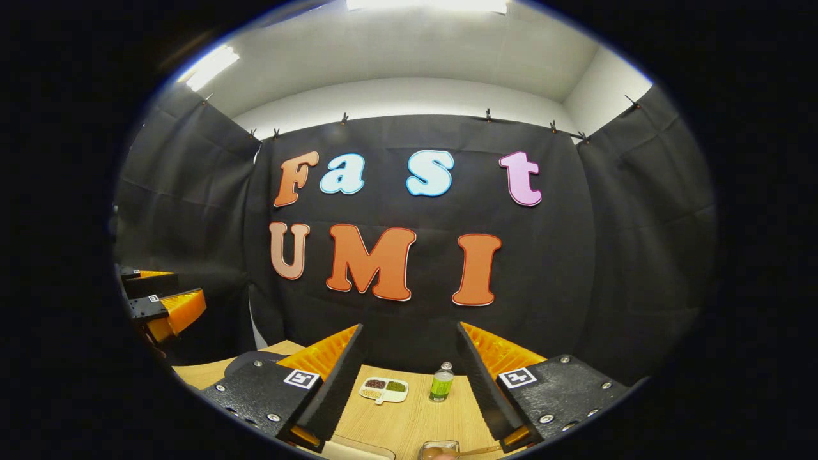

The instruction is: Close the left gripper, press the button to open the rice cooker; take a wooden spoon from the chopstick holder with the right hand, scoop a spoonful of rice and pour it into the rice cooker, then put the wooden spoon back into the chopstick holder.

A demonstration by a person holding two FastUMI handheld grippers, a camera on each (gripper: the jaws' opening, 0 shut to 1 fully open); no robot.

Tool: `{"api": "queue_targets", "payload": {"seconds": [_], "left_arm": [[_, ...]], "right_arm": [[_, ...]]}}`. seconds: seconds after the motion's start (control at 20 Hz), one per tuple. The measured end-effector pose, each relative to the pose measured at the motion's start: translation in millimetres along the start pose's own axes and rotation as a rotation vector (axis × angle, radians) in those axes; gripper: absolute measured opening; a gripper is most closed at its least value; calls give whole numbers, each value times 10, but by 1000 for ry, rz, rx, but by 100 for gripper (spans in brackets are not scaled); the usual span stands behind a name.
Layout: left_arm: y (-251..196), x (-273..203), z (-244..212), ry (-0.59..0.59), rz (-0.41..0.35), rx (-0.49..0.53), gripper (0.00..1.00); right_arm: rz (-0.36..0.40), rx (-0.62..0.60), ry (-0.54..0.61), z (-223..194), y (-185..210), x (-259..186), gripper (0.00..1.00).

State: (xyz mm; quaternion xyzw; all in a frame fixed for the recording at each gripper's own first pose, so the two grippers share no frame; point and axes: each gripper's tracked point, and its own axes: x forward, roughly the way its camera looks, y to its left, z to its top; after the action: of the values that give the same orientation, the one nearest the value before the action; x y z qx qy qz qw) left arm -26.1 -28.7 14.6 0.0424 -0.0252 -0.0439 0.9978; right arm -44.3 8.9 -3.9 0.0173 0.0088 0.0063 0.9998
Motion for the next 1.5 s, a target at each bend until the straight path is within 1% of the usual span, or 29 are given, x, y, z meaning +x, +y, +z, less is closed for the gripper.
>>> {"api": "queue_targets", "payload": {"seconds": [0.05, 0.25, 0.4, 0.45, 0.5, 0.55, 0.65, 0.7, 0.75, 0.8, 0.85, 1.05, 1.15, 1.2, 1.3, 1.35, 1.4, 1.45, 1.5], "left_arm": [[5, -10, 24, -8, 2, 3, 96], [53, -37, 78, -29, 29, 2, 94], [60, -25, 12, -9, 46, -9, 93], [62, -13, 10, -4, 49, -6, 97], [59, -6, 31, -7, 46, 0, 93], [45, 3, 52, -12, 43, 4, 93], [61, 42, 68, -20, 48, 18, 94], [72, 58, 70, -20, 53, 18, 94], [88, 72, 50, -15, 59, 15, 93], [99, 104, 34, -8, 60, 10, 97], [113, 130, 18, 3, 63, 15, 94], [192, 251, -98, 49, 84, 27, 61], [195, 323, -192, 84, 76, 16, 45], [259, 370, -239, 103, 97, 15, 36], [248, 446, -438, 190, 73, 3, 20], [192, 499, -548, 224, 53, -17, 20], [263, 561, -617, 272, 66, -32, 19], [232, 574, -781, 333, 33, -64, 20], [216, 564, -897, 397, 12, -92, 9]], "right_arm": [[-12, 5, -4, 9, -32, -9, 87], [-48, 29, -8, 6, -98, -35, 88], [-54, 30, 2, -37, -100, -57, 90], [-58, 28, 4, -42, -113, -62, 90], [-64, 28, 4, -48, -128, -54, 94], [-70, 31, 5, -60, -142, -56, 94], [-76, 40, 14, -98, -157, -45, 94], [-76, 43, 20, -108, -155, -33, 91], [-75, 43, 25, -137, -163, -19, 91], [-76, 42, 29, -158, -175, -13, 91], [-76, 41, 32, -169, -182, 1, 91], [-87, 43, 48, -259, -242, 40, 91], [-98, 55, 56, -290, -283, 57, 91], [-105, 60, 60, -305, -319, 65, 91], [-120, 65, 70, -345, -380, 75, 91], [-128, 65, 74, -374, -418, 78, 91], [-137, 64, 77, -386, -456, 83, 91], [-140, 67, 80, -406, -475, 83, 91], [-146, 68, 83, -419, -502, 78, 91]]}}
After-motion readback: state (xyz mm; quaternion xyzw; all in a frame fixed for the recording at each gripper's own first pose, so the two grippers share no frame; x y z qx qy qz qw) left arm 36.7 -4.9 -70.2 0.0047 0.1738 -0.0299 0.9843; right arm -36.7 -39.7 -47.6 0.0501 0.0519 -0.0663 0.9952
